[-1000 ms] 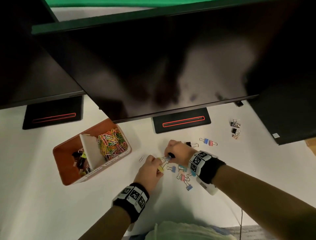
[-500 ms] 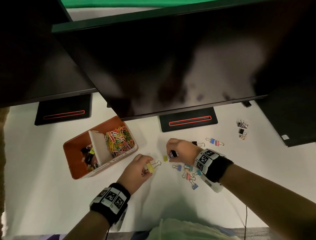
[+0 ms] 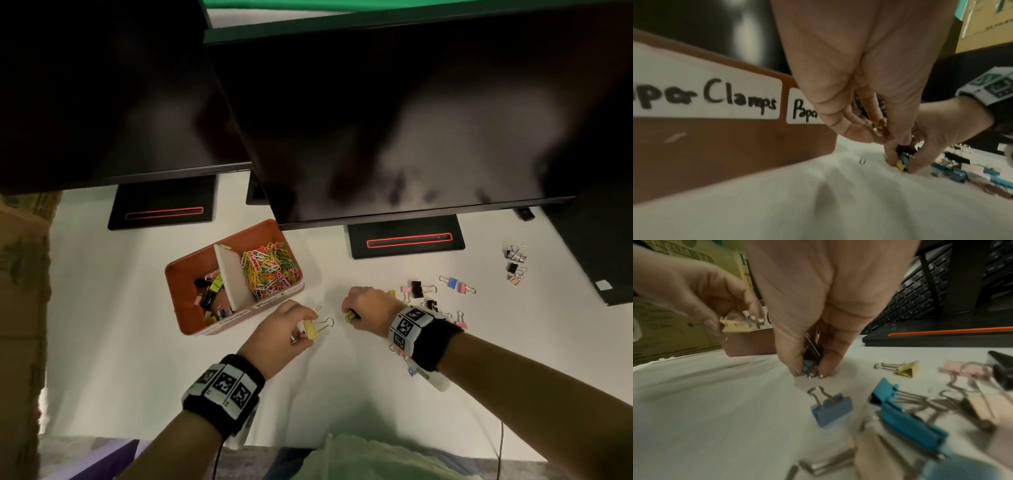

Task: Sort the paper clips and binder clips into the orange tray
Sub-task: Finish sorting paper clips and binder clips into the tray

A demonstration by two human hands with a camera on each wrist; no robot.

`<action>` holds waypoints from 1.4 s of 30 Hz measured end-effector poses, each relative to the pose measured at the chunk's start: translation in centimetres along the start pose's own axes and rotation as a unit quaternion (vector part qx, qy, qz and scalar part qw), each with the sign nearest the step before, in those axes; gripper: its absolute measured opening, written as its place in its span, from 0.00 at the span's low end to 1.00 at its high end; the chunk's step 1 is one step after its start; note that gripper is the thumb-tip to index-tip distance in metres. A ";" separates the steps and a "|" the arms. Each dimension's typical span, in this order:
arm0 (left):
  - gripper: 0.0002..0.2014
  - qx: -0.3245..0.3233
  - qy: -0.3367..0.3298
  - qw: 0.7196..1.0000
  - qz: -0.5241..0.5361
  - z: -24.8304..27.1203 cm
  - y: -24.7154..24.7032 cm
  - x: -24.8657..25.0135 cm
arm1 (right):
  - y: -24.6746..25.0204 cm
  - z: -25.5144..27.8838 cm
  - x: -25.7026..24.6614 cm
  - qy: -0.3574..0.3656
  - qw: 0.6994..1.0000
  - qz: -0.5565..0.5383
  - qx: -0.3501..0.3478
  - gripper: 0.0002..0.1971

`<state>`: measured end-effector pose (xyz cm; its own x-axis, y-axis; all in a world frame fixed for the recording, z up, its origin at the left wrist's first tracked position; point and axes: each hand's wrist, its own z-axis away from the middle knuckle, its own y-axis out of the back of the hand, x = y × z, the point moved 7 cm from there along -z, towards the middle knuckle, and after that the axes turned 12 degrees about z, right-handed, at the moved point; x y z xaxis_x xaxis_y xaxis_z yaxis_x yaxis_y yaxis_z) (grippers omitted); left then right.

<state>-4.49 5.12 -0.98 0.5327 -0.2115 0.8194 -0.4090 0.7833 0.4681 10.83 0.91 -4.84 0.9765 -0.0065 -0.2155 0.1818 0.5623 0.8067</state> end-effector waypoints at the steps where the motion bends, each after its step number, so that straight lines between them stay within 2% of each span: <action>1: 0.16 0.001 -0.013 1.000 0.005 0.5 0.4 0.4 | 0.1 0.1 -0.4 0.005 1.000 -0.002 -0.003 0.15; 3: 0.15 0.011 -0.039 0.999 0.011 1.7 1.8 1.3 | 0.8 0.4 -1.8 0.025 1.000 -0.013 0.001 0.15; 5: 0.15 0.048 -0.050 0.997 0.026 3.0 4.2 1.8 | 2.5 0.8 -4.0 0.063 0.997 -0.032 0.022 0.15; 8: 0.14 0.166 -0.041 0.984 0.043 5.1 9.7 0.6 | 6.6 0.9 -8.4 0.124 0.988 -0.064 0.064 0.14; 11: 0.14 0.284 0.019 0.957 0.050 6.8 14.9 -2.1 | 10.6 -0.6 -13.3 0.174 0.975 -0.084 0.112 0.13; 14: 0.11 0.320 0.078 0.939 0.096 6.8 17.2 -4.6 | 13.0 -3.3 -17.4 0.170 0.969 -0.098 0.150 0.14; 16: 0.09 0.302 0.102 0.936 0.146 6.1 17.6 -5.7 | 13.4 -5.1 -18.8 0.132 0.971 -0.131 0.150 0.19; 19: 0.14 0.262 0.122 0.954 0.078 5.6 17.8 -5.7 | 13.1 -6.1 -19.0 0.102 0.969 -0.175 0.142 0.30; 22: 0.17 0.261 0.084 0.960 0.060 5.4 17.5 -3.5 | 13.1 -4.3 -16.9 0.105 0.963 -0.191 0.159 0.25; 25: 0.14 0.259 0.008 0.965 0.046 4.8 15.8 0.5 | 12.3 -1.4 -11.0 0.063 0.956 -0.225 0.177 0.15; 28: 0.13 0.188 -0.056 0.978 0.075 3.0 11.9 4.2 | 10.0 1.4 -2.3 -0.031 0.958 -0.198 0.203 0.11; 31: 0.14 0.086 -0.084 0.991 0.055 0.5 6.2 6.4 | 6.3 4.1 5.6 -0.131 0.972 -0.108 0.160 0.15; 34: 0.18 -0.001 -0.100 0.995 0.008 -2.1 0.3 7.4 | 3.5 6.7 10.5 -0.182 0.974 -0.100 0.093 0.18; 37: 0.22 -0.074 -0.094 0.992 -0.049 -4.1 -5.4 7.6 | 2.2 8.0 12.3 -0.183 0.974 -0.114 0.072 0.18; 42: 0.31 -0.149 -0.051 0.979 -0.132 -6.3 -11.3 6.2 | 1.0 7.9 11.8 -0.113 0.986 -0.120 0.030 0.25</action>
<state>8.12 -1.34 -3.23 0.5072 -0.4748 0.7192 -0.0243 0.8263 0.5627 23.50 -5.14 -2.18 0.9039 -0.3220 -0.2817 0.4111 0.4720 0.7799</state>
